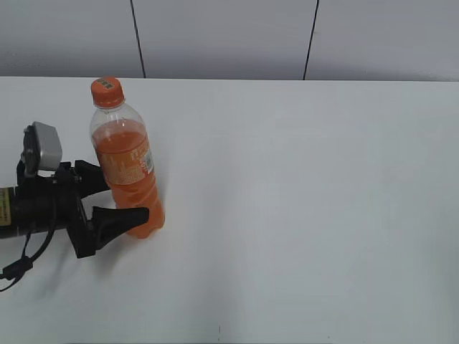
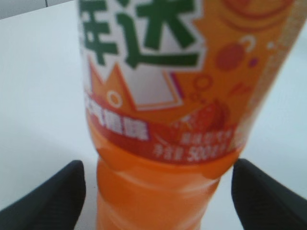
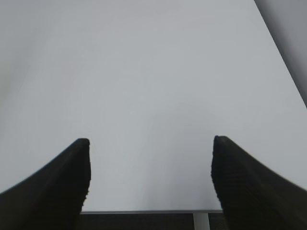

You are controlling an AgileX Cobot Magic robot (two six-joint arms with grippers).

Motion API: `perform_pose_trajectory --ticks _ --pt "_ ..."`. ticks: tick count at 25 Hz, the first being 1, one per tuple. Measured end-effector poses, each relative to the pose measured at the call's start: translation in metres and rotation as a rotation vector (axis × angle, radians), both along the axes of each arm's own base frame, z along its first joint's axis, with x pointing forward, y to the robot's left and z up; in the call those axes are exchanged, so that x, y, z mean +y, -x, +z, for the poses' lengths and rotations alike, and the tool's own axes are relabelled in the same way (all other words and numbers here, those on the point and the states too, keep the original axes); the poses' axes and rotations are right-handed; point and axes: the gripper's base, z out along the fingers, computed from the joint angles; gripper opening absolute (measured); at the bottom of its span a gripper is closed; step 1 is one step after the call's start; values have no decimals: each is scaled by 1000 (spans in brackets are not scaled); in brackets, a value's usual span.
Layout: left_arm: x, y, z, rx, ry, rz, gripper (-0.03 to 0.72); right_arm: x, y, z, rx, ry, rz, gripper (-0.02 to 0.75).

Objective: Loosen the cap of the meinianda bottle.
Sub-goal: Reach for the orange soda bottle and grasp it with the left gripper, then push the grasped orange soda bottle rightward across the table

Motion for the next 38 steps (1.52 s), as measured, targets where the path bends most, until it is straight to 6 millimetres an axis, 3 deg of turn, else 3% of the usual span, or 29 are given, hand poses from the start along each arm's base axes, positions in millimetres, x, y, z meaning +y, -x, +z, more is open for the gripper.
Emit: perform_pose_trajectory --ticks 17,25,38 --pt "-6 -5 0 -32 21 57 559 0 0 0 0 -1 0 587" --pt "-8 -3 0 -37 18 22 429 0 0 0 0 -1 0 587" --pt "-10 3 -1 -45 10 -57 406 0 5 10 -33 -2 0 587"
